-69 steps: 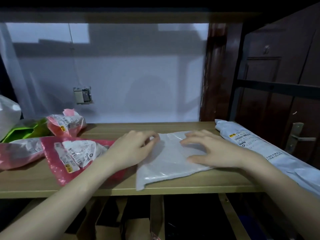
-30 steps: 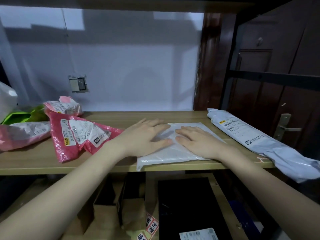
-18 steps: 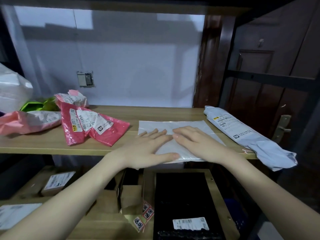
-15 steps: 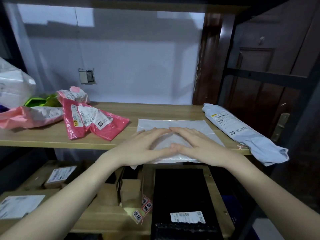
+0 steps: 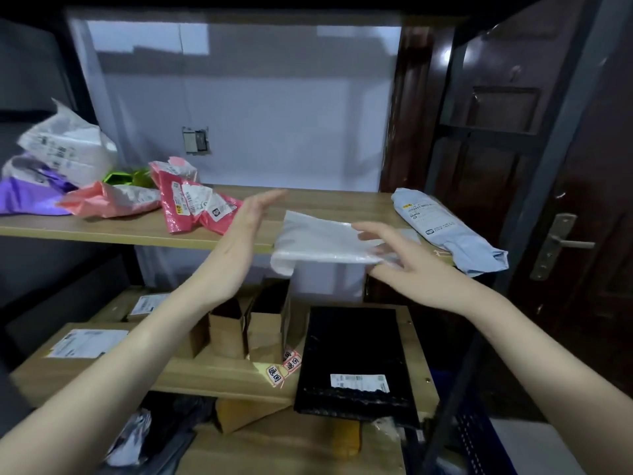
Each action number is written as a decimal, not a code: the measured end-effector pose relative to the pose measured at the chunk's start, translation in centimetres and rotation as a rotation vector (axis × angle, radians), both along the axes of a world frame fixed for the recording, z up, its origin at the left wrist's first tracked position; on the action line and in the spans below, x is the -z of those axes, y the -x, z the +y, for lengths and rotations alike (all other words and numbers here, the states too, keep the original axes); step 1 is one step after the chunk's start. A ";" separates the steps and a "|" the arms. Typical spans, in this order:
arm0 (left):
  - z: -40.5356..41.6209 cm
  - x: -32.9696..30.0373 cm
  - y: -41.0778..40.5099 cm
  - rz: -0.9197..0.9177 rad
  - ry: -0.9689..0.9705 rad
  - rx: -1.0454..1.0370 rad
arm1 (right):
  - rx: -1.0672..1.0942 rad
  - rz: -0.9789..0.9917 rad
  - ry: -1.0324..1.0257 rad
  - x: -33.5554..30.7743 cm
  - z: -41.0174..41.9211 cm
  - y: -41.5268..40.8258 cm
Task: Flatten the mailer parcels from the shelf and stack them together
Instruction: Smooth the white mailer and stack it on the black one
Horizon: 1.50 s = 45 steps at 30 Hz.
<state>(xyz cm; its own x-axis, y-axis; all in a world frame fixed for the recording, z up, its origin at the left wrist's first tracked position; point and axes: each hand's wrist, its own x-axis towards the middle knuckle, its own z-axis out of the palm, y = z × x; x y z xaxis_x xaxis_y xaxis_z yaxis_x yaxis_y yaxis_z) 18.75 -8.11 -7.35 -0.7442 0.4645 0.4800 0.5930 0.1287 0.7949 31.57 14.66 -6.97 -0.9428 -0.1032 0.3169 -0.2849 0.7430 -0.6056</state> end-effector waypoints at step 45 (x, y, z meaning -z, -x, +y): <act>9.9 25.8 6.2 -0.572 0.426 0.088 | 0.603 -0.506 0.250 24.8 6.2 7.6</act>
